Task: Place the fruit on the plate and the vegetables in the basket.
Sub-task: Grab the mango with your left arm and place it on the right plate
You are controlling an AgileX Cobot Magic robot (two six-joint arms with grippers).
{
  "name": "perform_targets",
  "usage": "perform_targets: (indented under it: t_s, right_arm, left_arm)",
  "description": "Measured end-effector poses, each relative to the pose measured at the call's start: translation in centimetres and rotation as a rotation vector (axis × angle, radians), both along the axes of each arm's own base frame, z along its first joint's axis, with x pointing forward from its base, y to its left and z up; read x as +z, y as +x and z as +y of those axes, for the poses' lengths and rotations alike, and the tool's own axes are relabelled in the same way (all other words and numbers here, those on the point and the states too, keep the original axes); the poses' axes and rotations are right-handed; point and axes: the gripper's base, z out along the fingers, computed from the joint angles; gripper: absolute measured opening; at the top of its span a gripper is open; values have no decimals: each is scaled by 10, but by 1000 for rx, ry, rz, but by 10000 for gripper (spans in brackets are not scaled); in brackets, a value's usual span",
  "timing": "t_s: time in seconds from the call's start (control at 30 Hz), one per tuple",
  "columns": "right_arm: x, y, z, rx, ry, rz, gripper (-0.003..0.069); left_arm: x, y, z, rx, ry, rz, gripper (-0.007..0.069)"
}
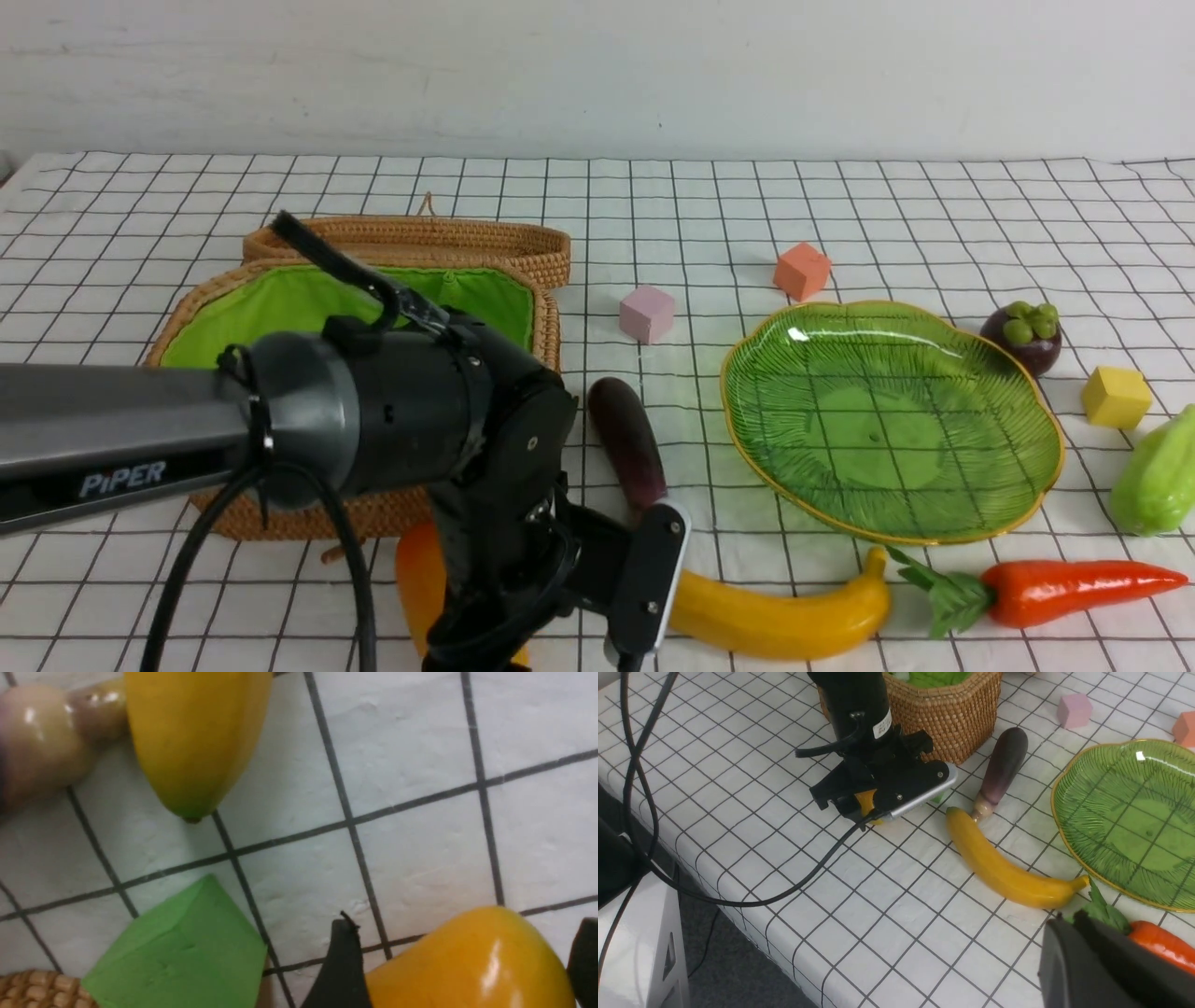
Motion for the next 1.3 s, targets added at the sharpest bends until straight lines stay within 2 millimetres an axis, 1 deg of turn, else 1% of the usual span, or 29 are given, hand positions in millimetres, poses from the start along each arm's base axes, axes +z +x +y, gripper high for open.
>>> perform_targets:
  t_s: [0.07,0.17,0.2,0.3,0.33,0.37,0.4,0.47,0.53,0.57,0.6,0.63,0.7,0.73,0.77,0.83,0.87,0.9,0.97,1.03,1.07,1.1,1.17,1.2,1.23,1.27,1.3]
  right_arm:
    - [0,0,0,0,0,0,34]
    - [0,0,0,0,0,0,35]
    - [0,0,0,-1,-1,0,35]
    - [0,0,0,-1,-1,0,35]
    - [0,0,0,-1,-1,0,35]
    - [0,0,0,-1,-1,0,35]
    - [0,0,0,-1,-1,0,35]
    - [0,0,0,-1,-1,0,35]
    - [0,0,0,-1,-1,0,35]
    - [0,0,0,-1,-1,0,35]
    - [0,0,0,-1,-1,0,35]
    - [0,0,0,-1,-1,0,35]
    - [0,0,0,-3,-4,-1,38]
    - [0,0,0,-4,-5,-1,38]
    - [-1,1,-1,-10,-14,-4,40]
    - [-1,1,-2,-17,-22,-6,42]
    - [-1,1,-2,-18,-24,-7,42]
    - [-1,1,-2,-19,-25,-7,42]
    - [-1,1,-2,-21,-27,-8,42]
    - [-1,1,-2,-21,-27,-8,43]
    - [-1,1,-2,-21,-27,-8,43]
    - [-1,1,-2,-21,-27,-8,43]
    - [-1,1,-2,-21,-27,-8,45]
    - [-1,2,-3,-22,-29,-8,46]
    - [-1,2,-3,-23,-30,-8,46]
    - [-1,2,-3,-24,-31,-9,46]
    - [-1,2,-3,-26,-33,-9,46]
  left_arm:
    - [1,-1,1,12,2,12,582]
    - [13,-5,1,61,-44,8,582]
    - [14,-5,1,64,-48,7,582]
    - [33,-10,3,96,-95,-18,582]
    - [38,-11,5,110,-103,-19,582]
    - [38,-12,5,112,-102,-18,582]
    - [46,-17,7,163,-124,0,582]
    - [55,-23,8,256,-158,42,577]
    - [66,-31,10,391,-204,94,563]
    - [67,-32,10,405,-210,98,563]
    - [77,-38,12,553,-260,130,525]
    - [78,-38,12,572,-265,133,525]
    - [93,-46,17,858,-325,183,425]
    - [93,-46,17,858,-323,184,417]
    - [100,-51,21,979,-331,205,344]
    - [102,-56,23,979,-297,180,272]
    - [102,-56,23,973,-289,169,260]
    - [101,-59,24,953,-244,138,230]
    - [98,-60,24,1002,-210,121,221]
    - [94,-60,24,1162,-187,130,253]
    - [94,-59,24,1177,-184,125,263]
    - [91,-59,25,1286,-170,130,304]
    - [84,-54,24,1421,-158,117,405]
    - [82,-52,23,1450,-162,111,442]
    - [77,-48,21,1478,-179,93,496]
    - [76,-47,21,1482,-177,90,504]
    - [73,-43,19,1501,-197,75,545]
